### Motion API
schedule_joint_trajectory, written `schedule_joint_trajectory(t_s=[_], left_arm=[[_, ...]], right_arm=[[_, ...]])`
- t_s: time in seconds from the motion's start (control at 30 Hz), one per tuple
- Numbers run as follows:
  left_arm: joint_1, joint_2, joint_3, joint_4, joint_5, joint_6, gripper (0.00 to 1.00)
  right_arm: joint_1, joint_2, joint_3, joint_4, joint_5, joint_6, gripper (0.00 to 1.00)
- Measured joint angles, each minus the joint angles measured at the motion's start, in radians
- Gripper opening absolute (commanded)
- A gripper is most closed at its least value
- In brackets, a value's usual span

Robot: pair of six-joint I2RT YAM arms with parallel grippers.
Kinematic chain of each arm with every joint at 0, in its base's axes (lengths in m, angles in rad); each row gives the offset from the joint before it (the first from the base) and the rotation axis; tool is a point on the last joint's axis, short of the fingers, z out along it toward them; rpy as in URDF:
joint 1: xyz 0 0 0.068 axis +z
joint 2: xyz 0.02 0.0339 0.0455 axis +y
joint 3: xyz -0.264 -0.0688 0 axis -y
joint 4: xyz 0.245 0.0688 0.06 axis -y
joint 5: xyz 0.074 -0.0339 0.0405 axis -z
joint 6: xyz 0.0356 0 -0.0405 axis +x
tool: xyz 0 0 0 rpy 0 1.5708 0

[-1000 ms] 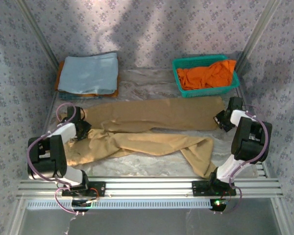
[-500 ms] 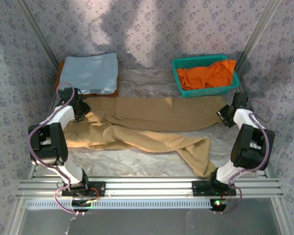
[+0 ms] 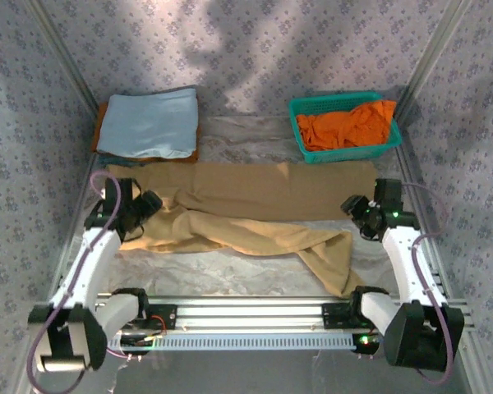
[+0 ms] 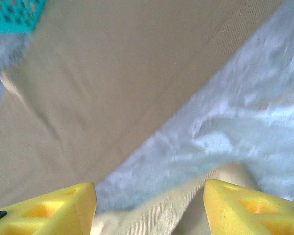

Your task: Fold and stack the trousers

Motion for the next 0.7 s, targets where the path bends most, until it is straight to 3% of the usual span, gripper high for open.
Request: schedule_joint_trajectory(t_s=[0.2,0.37,0.47,0.57,0.7], left_arm=[[-0.231,-0.259,-0.131,-0.155,-0.005,-0.152,0.65],[-0.397,-0.335,-0.235,-0.179,-0.025,-0.301,0.62],[-0.423,-0.299,-0.285,-0.151,-0.032,-0.357,0.63],[-0.424,-0.233,-0.312,-0.09,-0.045,-0.394,0.72],[-0.411,-0.115,-0.326,0.005,-0.061,-0.415,0.73]], right_arm=[[0.088,-0.071,-0.115,-0.043,-0.01,0.094,0.6],[0.114,-0.092,-0.118,-0.043,-0.01,0.13,0.58],[0.12,-0.089,-0.121,-0.031,-0.014,0.148,0.6],[0.118,-0.071,-0.132,-0.015,-0.027,0.163,0.63],[0.092,-0.03,-0.156,0.027,-0.07,0.193,0.61]])
